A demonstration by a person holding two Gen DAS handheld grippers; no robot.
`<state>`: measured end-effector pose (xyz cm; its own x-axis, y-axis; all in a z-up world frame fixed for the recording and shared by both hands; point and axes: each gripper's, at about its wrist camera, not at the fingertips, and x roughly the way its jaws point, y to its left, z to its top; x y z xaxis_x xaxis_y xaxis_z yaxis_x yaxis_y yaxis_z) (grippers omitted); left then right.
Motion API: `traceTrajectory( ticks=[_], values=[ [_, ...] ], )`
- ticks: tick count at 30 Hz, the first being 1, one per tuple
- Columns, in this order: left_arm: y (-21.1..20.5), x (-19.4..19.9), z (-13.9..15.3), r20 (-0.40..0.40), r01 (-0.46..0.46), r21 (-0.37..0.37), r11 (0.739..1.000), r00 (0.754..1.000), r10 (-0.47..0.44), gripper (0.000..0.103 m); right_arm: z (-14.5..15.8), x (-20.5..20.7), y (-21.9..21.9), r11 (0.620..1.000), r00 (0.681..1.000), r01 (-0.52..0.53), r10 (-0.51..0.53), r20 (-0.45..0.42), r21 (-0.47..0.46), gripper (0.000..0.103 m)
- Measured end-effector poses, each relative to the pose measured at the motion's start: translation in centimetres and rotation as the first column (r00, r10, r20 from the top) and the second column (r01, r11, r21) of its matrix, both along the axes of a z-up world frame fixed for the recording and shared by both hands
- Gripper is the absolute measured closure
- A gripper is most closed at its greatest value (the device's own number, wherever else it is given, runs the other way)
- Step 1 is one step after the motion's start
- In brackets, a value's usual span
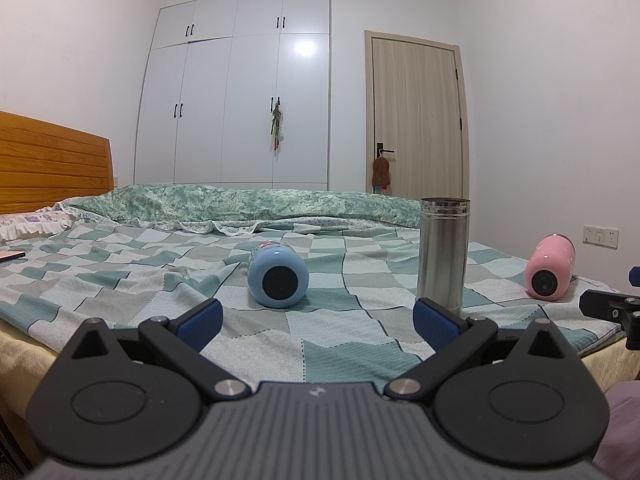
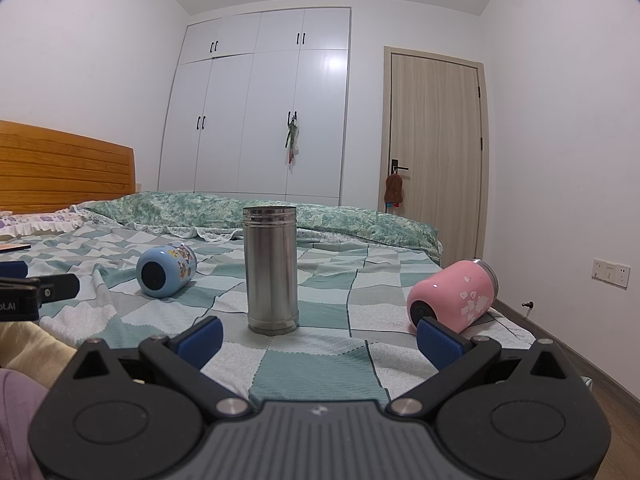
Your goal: Flip cup upright
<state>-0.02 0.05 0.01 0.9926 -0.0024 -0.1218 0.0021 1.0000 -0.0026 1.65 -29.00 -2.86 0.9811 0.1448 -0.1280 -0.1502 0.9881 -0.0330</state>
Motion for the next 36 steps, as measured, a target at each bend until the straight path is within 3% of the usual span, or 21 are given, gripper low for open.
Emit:
traceTrajectory(
  ticks=[27,32,36],
  values=[
    [0.0,-0.1,0.2,0.004,-0.003,-0.009,1.000,1.000,0.003,0.000,0.1,-0.1,0.6,1.000,1.000,-0.021,0.021,-0.002,-0.016,0.000],
    [1.2,0.1,1.1,-0.009,0.009,-0.053,0.999,1.000,-0.009,0.000,0.7,0.2,2.1,0.996,0.997,-0.079,0.079,-0.007,-0.040,0.000],
    [3.1,0.4,2.7,0.023,-0.018,-0.042,0.999,1.000,0.019,0.000,2.2,1.3,4.5,0.988,0.988,-0.151,0.152,0.006,-0.043,0.000]
  ],
)
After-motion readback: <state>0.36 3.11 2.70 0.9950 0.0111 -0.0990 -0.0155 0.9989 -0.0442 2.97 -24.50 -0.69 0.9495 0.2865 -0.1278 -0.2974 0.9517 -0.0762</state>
